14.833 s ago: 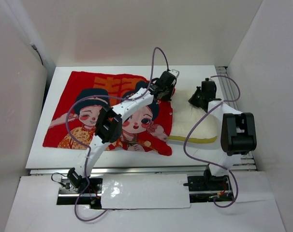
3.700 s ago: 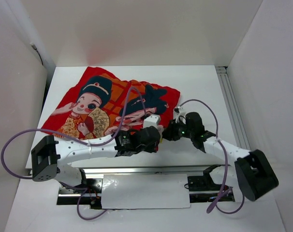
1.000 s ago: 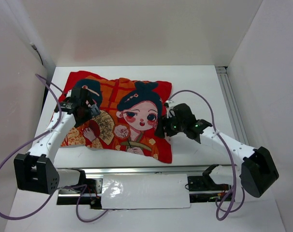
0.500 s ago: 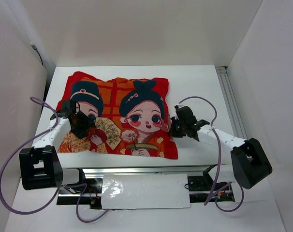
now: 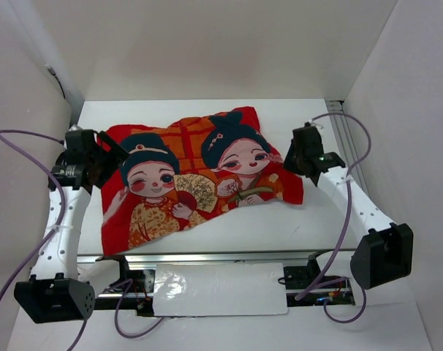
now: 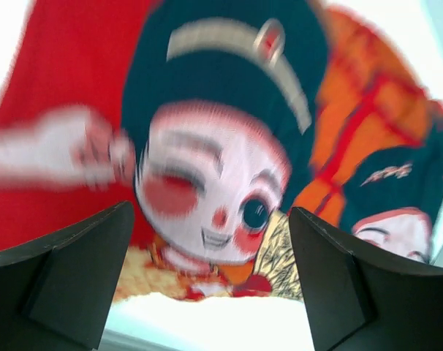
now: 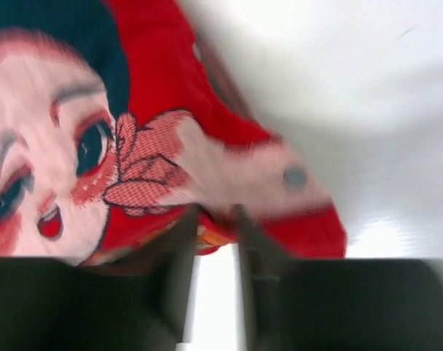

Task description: Put the pillow into the pillowcase

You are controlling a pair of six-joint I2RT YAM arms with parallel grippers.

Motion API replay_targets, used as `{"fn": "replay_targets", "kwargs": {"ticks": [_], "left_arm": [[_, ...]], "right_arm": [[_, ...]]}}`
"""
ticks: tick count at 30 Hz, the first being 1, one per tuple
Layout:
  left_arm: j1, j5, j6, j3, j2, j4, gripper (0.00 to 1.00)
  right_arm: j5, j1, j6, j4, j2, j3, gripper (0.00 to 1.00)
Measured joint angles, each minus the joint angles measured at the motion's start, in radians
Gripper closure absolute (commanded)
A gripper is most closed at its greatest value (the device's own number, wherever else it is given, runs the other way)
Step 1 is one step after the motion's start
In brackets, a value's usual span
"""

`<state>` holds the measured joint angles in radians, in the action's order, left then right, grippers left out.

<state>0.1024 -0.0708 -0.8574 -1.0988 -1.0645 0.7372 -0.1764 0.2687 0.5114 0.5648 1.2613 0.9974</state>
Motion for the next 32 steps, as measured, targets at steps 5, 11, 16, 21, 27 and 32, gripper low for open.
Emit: {"fn": "replay_targets", "kwargs": {"ticks": [5, 11, 16, 21, 27, 32], "left_arm": [[0.070, -0.033, 0.022, -0.122, -0.043, 0.048, 0.00], [0.138, -0.040, 0.043, -0.129, -0.128, 0.095, 0.00], [0.138, -0.035, 0.053, -0.120, -0.138, 0.109, 0.00], [0.123, -0.033, 0.071, -0.105, -0.118, 0.108, 0.00], [0.068, -0.010, 0.099, -0.095, -0.017, 0.096, 0.00], [0.027, -0.009, 0.120, -0.091, 0.042, 0.088, 0.00]], "right_arm": [[-0.136, -0.060, 0.001, 0.048, 0.045, 0.103, 0.27], [-0.156, -0.087, 0.008, 0.099, 0.049, 0.088, 0.07], [-0.095, -0.106, -0.011, 0.090, 0.021, 0.068, 0.00], [-0.043, -0.106, -0.031, 0.068, -0.015, 0.068, 0.00], [-0.045, -0.117, -0.034, 0.031, -0.115, 0.068, 0.00], [-0.050, -0.123, -0.034, 0.010, -0.185, 0.064, 0.00]]}}
